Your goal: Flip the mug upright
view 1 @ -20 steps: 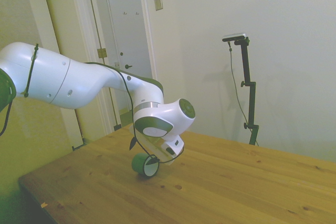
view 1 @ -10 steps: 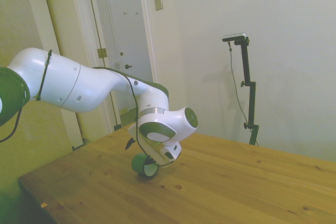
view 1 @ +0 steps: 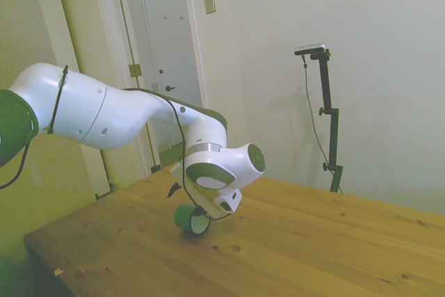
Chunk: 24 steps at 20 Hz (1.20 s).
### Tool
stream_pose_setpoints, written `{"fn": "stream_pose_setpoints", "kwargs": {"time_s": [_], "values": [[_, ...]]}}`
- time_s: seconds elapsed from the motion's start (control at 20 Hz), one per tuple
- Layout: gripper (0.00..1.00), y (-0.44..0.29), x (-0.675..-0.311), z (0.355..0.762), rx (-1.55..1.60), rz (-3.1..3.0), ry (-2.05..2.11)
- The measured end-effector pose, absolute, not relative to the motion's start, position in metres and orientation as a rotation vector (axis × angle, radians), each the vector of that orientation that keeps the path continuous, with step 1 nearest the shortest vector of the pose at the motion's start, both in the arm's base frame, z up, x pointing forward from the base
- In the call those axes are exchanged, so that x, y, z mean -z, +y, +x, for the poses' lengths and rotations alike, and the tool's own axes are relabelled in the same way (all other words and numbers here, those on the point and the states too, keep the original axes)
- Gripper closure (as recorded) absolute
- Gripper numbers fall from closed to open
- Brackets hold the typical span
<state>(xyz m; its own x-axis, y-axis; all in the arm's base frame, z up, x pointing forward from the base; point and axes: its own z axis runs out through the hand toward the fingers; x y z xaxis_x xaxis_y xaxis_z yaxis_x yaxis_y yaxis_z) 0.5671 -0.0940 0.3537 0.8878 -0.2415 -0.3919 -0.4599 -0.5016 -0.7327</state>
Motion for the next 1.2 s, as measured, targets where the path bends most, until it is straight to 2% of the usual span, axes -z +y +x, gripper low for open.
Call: {"fn": "stream_pose_setpoints", "kwargs": {"time_s": [1.2], "values": [[1.00,-0.115,-0.354,0.565,-0.271,-2.110,0.509]]}}
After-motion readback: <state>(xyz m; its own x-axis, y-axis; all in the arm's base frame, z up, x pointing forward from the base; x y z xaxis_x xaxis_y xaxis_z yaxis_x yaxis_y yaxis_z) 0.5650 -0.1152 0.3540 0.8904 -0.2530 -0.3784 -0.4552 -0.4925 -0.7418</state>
